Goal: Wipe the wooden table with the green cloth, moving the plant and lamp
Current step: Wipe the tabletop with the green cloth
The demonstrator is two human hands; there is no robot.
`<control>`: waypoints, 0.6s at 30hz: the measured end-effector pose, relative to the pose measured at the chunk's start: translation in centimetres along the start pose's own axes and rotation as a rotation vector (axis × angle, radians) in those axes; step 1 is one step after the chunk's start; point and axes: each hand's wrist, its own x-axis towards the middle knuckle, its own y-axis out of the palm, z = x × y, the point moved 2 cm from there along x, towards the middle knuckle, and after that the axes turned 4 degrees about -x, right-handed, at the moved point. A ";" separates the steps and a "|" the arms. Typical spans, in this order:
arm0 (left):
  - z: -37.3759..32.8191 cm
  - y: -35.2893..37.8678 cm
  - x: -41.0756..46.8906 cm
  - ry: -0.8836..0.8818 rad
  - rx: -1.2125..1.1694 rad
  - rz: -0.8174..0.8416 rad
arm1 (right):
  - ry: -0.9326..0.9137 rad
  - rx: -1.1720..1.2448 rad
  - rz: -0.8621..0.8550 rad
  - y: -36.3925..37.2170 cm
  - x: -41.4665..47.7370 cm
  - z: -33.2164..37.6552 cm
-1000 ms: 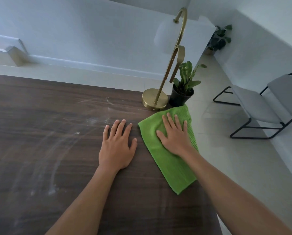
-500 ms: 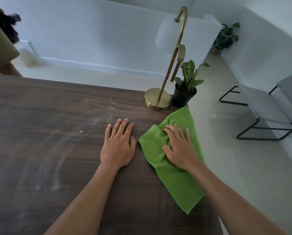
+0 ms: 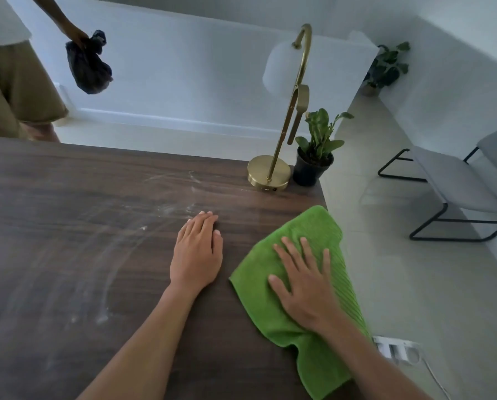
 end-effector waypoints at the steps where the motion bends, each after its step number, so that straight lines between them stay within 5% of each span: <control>1: 0.1 -0.1 -0.1 -0.006 -0.019 -0.014 | 0.032 0.005 -0.010 0.0 -0.5 -0.8; 7: 0.6 -0.2 -0.4 0.006 -0.042 0.008 | 0.257 -0.063 0.069 -0.3 8.6 -1.6; 14: 4.0 -2.7 0.0 0.150 -0.015 0.130 | -0.069 -0.042 -0.016 0.1 5.2 4.8; 18: 7.4 -5.0 -0.3 0.190 0.062 0.132 | 0.032 -0.065 0.017 -0.3 8.3 4.1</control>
